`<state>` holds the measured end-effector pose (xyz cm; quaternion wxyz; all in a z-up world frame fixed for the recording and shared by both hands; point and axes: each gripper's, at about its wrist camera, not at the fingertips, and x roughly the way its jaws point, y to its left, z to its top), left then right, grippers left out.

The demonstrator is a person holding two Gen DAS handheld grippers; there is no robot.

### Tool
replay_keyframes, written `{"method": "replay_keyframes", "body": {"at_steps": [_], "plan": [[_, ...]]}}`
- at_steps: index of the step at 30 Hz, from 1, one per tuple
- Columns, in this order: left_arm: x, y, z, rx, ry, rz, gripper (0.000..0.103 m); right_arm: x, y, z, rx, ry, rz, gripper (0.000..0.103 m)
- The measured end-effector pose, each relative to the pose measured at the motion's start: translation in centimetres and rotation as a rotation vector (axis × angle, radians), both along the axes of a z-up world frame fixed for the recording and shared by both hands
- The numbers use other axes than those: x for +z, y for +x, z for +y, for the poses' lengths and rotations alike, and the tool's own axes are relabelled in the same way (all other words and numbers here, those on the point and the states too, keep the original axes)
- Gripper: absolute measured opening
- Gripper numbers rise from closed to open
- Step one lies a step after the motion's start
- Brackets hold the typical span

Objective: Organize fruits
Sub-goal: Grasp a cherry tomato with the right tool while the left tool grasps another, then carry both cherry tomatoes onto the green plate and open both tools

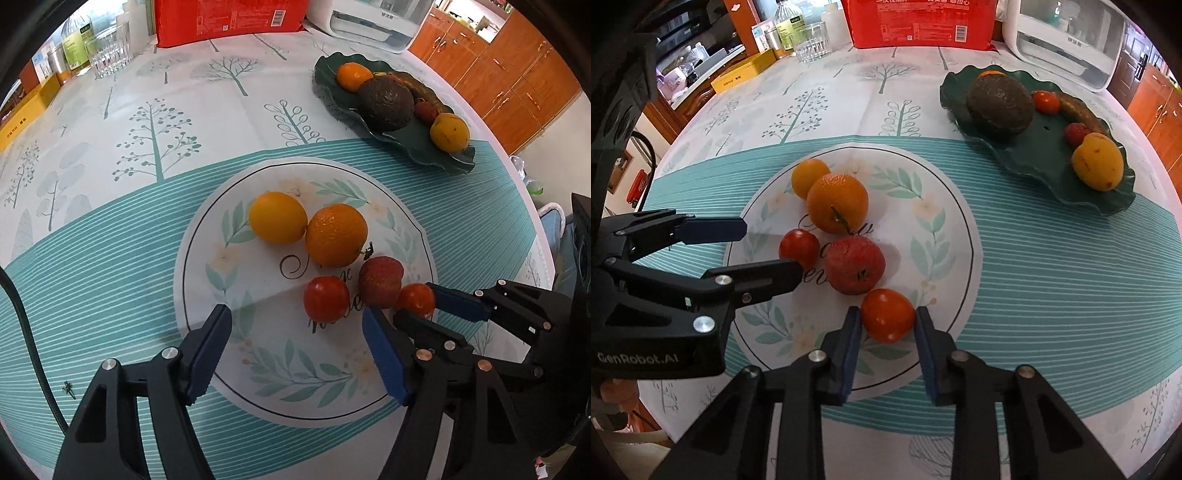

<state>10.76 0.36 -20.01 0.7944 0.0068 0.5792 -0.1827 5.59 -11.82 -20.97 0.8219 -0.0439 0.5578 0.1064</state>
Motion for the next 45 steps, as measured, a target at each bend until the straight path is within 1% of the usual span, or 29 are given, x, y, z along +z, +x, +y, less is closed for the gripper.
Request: {"method": "replay_keyframes", "body": {"at_steps": [3,5,7,8,15,17,18,19,23,30,33,37,40,45], "plan": [[-0.4,0.1,-0.3,-0.002,-0.002,0.007,0.065,0.0,-0.1,-0.3,-0.01,0.003,-0.003,0.029],[-0.6,0.1,-0.6,-0.003,-0.003,0.014,0.059,0.0,-0.1,-0.7,-0.022,0.008,-0.002,0.029],[-0.7,0.1,-0.9,-0.004,0.004,0.005,0.056,0.1,-0.1,-1.1,-0.03,0.014,0.0,0.029],[-0.7,0.1,-1.0,-0.006,0.008,0.001,0.052,0.1,-0.2,-1.3,-0.034,0.016,0.0,0.029],[-0.9,0.4,-1.9,-0.001,0.016,-0.004,0.04,0.3,-0.3,-1.9,-0.047,0.03,-0.004,0.029],[-0.9,0.5,-2.2,-0.002,0.015,-0.002,0.032,0.3,-0.3,-2.1,-0.05,0.035,-0.003,0.029],[-0.9,0.5,-2.2,-0.004,0.015,-0.002,0.03,0.3,-0.3,-2.2,-0.052,0.037,-0.004,0.029],[-0.9,0.5,-2.3,-0.008,0.016,-0.001,0.025,0.4,-0.4,-2.3,-0.052,0.038,-0.004,0.029],[-0.8,0.3,-2.4,-0.009,0.03,-0.011,0.024,0.4,-0.6,-2.6,-0.054,0.044,-0.005,0.029],[-0.8,0.0,-2.2,0.012,0.015,0.013,0.024,0.6,-1.0,-3.2,-0.06,0.059,-0.006,0.028],[-0.4,-0.6,-2.0,0.019,0.004,0.02,0.024,0.9,-1.0,-3.4,-0.061,0.067,-0.011,0.028],[0.8,-1.3,-2.1,0.018,-0.007,0.017,0.024,1.6,-1.2,-3.7,-0.063,0.078,-0.018,0.028],[2.0,-1.6,-2.5,0.019,-0.021,-0.002,0.024,2.4,-1.2,-4.0,-0.062,0.084,-0.029,0.028],[5.0,-1.0,-3.5,0.017,-0.048,-0.04,0.024,4.8,-0.8,-4.8,-0.062,0.088,-0.069,0.028]]}}
